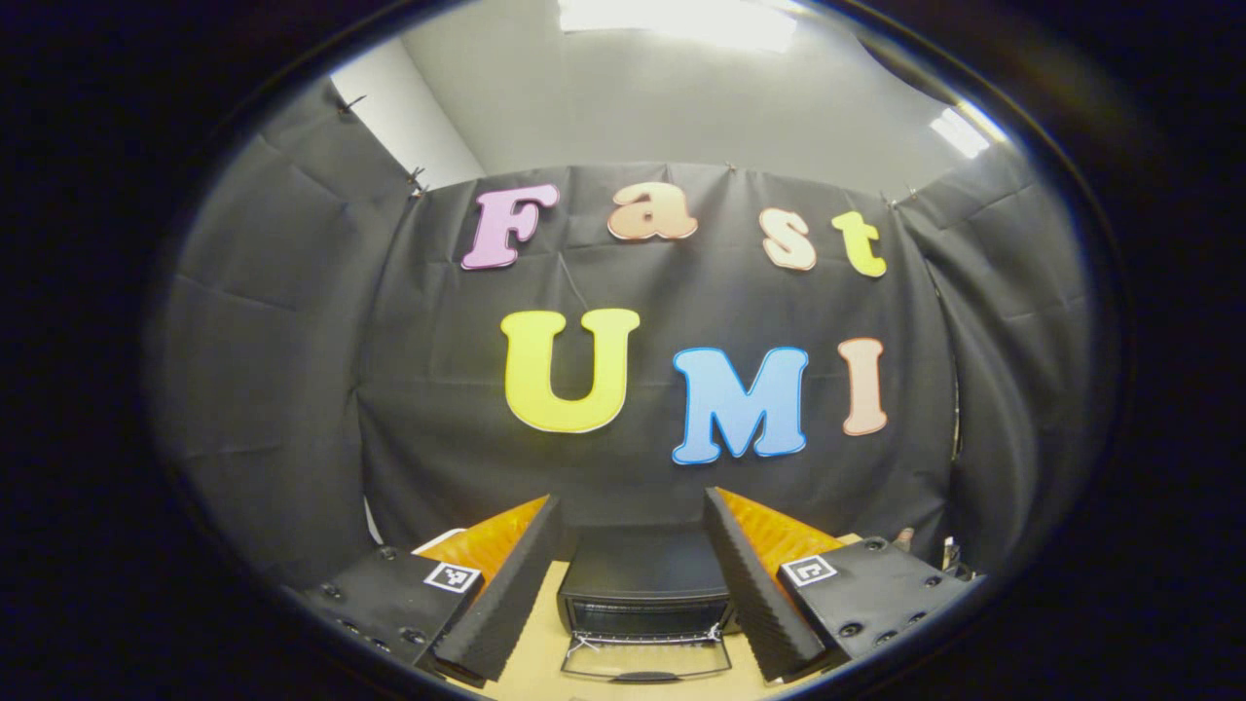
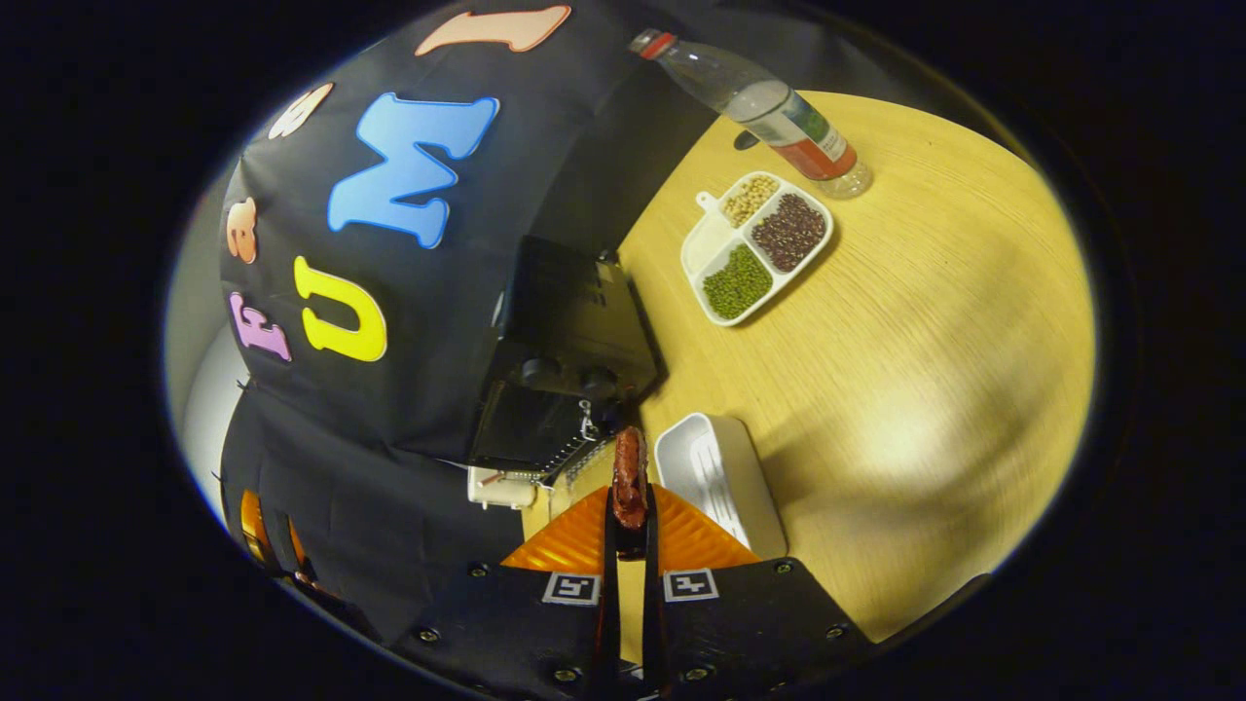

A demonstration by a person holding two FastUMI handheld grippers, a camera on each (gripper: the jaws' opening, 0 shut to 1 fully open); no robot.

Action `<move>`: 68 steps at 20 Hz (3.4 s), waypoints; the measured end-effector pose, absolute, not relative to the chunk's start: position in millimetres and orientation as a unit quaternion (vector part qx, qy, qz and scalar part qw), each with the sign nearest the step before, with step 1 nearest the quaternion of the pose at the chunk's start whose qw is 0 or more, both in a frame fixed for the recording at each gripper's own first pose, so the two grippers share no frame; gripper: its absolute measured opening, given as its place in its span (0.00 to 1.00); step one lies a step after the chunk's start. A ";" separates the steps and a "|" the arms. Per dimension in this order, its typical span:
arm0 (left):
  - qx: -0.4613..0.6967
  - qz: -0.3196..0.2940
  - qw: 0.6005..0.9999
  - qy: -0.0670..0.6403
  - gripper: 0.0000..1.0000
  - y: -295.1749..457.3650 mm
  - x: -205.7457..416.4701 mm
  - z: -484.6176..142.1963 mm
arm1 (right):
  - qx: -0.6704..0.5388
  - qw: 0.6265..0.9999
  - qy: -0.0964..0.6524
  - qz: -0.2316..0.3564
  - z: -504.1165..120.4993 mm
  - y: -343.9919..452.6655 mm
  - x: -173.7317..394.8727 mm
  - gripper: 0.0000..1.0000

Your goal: Open the electric oven with the left hand, put the food in, and close the electric oven.

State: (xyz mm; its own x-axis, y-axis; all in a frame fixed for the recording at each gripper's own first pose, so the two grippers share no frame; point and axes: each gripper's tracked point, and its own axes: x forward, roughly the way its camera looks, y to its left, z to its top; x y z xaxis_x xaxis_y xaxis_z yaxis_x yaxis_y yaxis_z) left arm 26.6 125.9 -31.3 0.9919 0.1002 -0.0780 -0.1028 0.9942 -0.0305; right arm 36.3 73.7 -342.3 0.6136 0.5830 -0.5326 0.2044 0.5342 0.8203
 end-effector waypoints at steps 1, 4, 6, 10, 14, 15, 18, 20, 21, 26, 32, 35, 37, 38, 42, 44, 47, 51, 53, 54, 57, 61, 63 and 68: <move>-0.022 0.048 0.998 0.038 1.00 125.7 26.4 -31.7 | 0.466 0.771 0.416 0.125 -334.9 76.2 38.4 0.09; -0.026 0.045 0.998 0.040 1.00 129.2 23.4 -33.0 | 0.467 0.776 0.401 0.135 -316.4 88.0 41.7 0.10; -0.028 0.045 0.998 0.045 1.00 132.5 19.9 -35.9 | 0.475 0.774 0.393 0.141 -306.0 97.7 44.2 0.10; -0.025 0.054 0.997 0.044 1.00 147.4 9.9 -33.2 | 0.493 0.767 0.383 0.149 -295.8 126.3 55.8 0.10; -0.021 0.062 0.997 0.052 1.00 162.2 -3.0 -38.4 | 0.487 0.770 0.381 0.157 -297.7 161.7 73.3 0.10; -0.020 0.064 0.996 0.054 1.00 167.0 -6.3 -39.0 | 0.486 0.770 0.381 0.159 -298.7 172.6 78.4 0.10; -0.015 0.075 0.995 0.059 1.00 185.9 -16.0 -39.9 | 0.491 0.769 0.377 0.159 -307.0 202.5 97.0 0.10; -0.017 0.083 0.995 0.059 1.00 197.2 -22.0 -38.6 | 0.499 0.763 0.381 0.154 -317.4 221.7 108.7 0.10; -0.018 0.085 0.994 0.059 1.00 202.9 -23.8 -37.9 | 0.502 0.761 0.383 0.149 -323.0 229.9 113.7 0.10; -0.012 0.108 0.992 0.068 1.00 233.4 -33.0 -39.0 | 0.525 0.748 0.385 0.129 -350.1 266.5 144.1 0.10; -0.014 0.122 0.990 0.068 1.00 256.7 -40.2 -33.3 | 0.542 0.746 0.373 0.098 -374.5 282.2 170.4 0.10; -0.024 0.115 0.990 0.071 1.00 253.2 -42.9 -35.0 | 0.562 0.740 0.360 0.088 -378.0 287.2 182.1 0.11; -0.018 0.118 0.990 0.078 1.00 254.8 -47.6 -40.8 | 0.565 0.743 0.353 0.063 -389.2 286.7 194.1 0.11; -0.016 0.119 0.989 0.080 1.00 254.6 -47.8 -41.9 | 0.569 0.742 0.350 0.054 -395.4 289.1 201.6 0.11; -0.020 0.122 0.989 0.085 1.00 255.7 -49.3 -44.7 | 0.555 0.747 0.365 0.021 -408.0 285.0 207.1 0.15; -0.025 0.124 0.988 0.085 1.00 256.7 -48.0 -46.2 | 0.537 0.753 0.380 0.016 -412.5 285.0 201.2 0.30; -0.037 0.119 0.989 0.084 1.00 250.9 -43.3 -49.2 | 0.526 0.757 0.387 0.021 -401.9 280.4 192.8 0.71; -0.037 0.110 0.989 0.088 1.00 240.7 -31.9 -57.9 | 0.461 0.786 0.412 0.033 -396.1 265.4 170.0 0.88; -0.039 0.099 0.990 0.095 1.00 229.7 -25.1 -64.5 | 0.429 0.806 0.406 0.043 -384.3 254.5 166.7 0.88; -0.040 0.092 0.990 0.098 1.00 224.8 -23.2 -67.2 | 0.412 0.817 0.400 0.052 -374.2 249.0 164.3 0.88; -0.037 0.073 0.992 0.097 1.00 206.8 -8.9 -70.1 | 0.352 0.855 0.374 0.074 -343.3 228.3 152.5 0.88; -0.027 0.047 0.994 0.095 1.00 184.5 9.5 -78.9 | 0.263 0.910 0.309 0.080 -288.4 185.5 138.4 0.88; -0.023 0.036 0.995 0.093 1.00 172.0 18.7 -83.3 | 0.224 0.933 0.268 0.082 -255.2 163.5 130.6 0.87; -0.026 0.003 0.995 0.092 0.94 135.2 41.5 -95.4 | 0.109 0.977 0.176 0.058 -177.0 106.9 110.6 0.88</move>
